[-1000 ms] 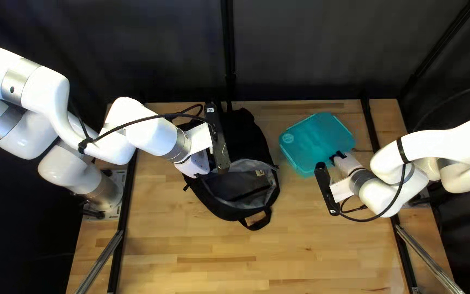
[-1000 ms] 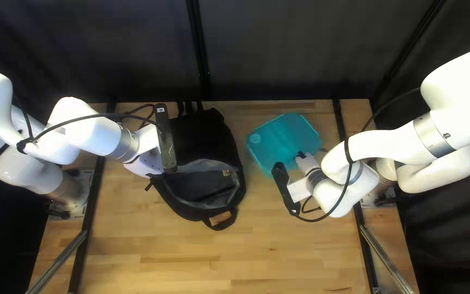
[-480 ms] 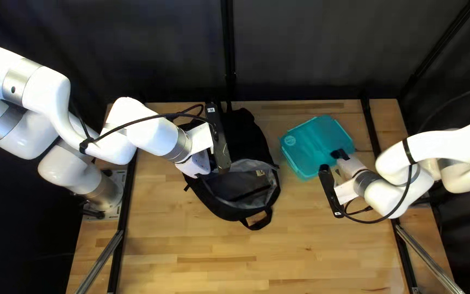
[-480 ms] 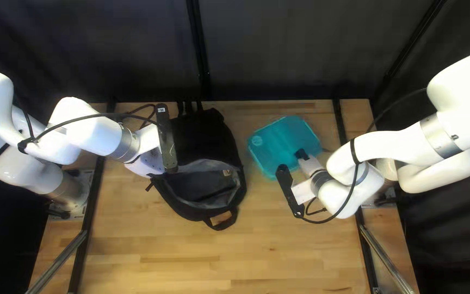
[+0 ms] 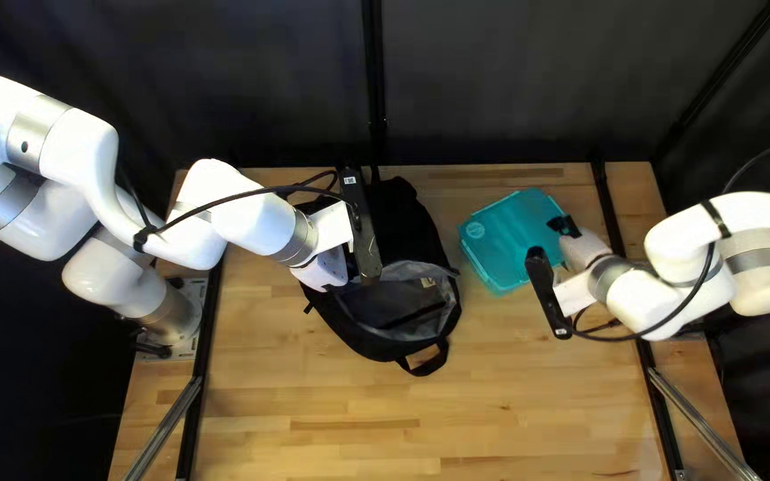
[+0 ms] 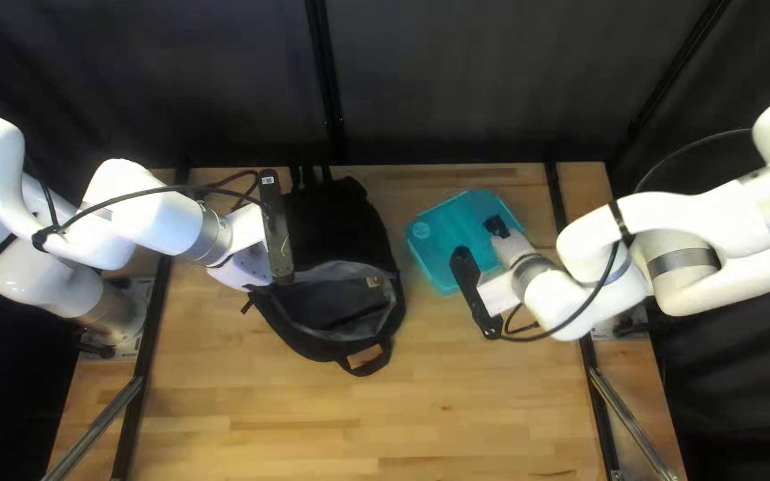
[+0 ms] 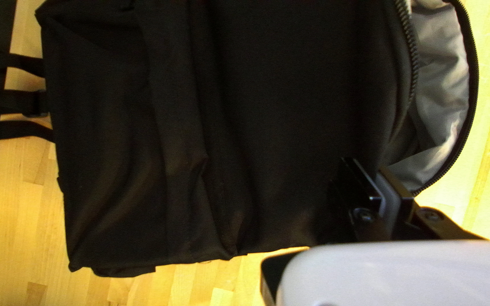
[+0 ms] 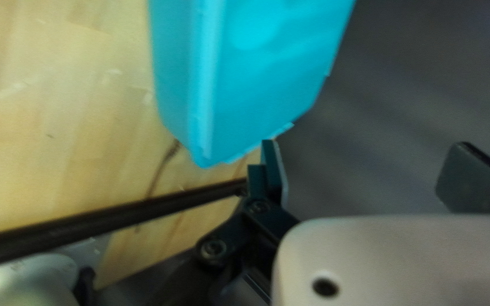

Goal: Remove a lunch box from a kids backpack

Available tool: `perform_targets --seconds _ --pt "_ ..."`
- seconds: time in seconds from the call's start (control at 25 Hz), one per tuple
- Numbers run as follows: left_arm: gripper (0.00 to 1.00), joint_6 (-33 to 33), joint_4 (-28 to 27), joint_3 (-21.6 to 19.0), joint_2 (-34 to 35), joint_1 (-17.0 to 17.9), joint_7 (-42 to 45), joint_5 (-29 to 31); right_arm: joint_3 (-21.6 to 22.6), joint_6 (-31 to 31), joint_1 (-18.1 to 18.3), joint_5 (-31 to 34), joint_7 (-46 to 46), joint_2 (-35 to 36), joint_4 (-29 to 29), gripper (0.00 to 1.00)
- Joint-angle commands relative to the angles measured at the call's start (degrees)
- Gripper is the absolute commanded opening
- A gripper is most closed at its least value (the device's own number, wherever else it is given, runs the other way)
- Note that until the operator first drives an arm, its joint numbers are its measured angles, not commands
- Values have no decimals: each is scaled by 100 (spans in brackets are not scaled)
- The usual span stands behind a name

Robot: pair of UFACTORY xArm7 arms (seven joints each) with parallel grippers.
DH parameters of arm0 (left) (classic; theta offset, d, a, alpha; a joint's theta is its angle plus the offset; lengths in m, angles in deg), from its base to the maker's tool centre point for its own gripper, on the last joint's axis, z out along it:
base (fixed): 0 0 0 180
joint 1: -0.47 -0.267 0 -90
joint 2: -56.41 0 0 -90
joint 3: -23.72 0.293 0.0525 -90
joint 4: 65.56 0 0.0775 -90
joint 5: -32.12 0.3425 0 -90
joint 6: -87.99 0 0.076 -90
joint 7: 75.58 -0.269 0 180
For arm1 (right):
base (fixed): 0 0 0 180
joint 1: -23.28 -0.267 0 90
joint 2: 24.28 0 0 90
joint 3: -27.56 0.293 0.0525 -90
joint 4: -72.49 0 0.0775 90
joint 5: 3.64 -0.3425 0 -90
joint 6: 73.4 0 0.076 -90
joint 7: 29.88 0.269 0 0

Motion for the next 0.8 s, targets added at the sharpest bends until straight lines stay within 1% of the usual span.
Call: perform_targets --seconds 0.04,0.2,0.24,0.28,0.32,0.36,0.6,0.8 --pt "0 6 9 5 -9 10 2 -16 -263 276 147 133 -522 -197 -301 100" --pt "0 -17 -55 78 -118 78 -67 -139 -439 444 226 197 -863 -360 -476 100" --pt "18 -55 -101 103 -152 107 -107 -193 -450 474 237 198 -895 -357 -516 100" --pt "60 -117 -154 115 -159 131 -150 -238 -456 509 248 197 -925 -348 -557 100" --pt "86 -161 -188 120 -158 144 -177 -262 -457 529 252 195 -938 -343 -576 100" --pt "100 -278 -261 102 -143 163 -205 -303 -458 560 262 190 -955 -327 -614 100" --pt "100 -788 -536 -25 -73 224 -256 -418 -474 673 297 166 -1030 -274 -762 100" --pt "100 -1361 -1032 -133 -97 328 -391 -579 -547 934 347 105 -1281 -275 -1082 100"
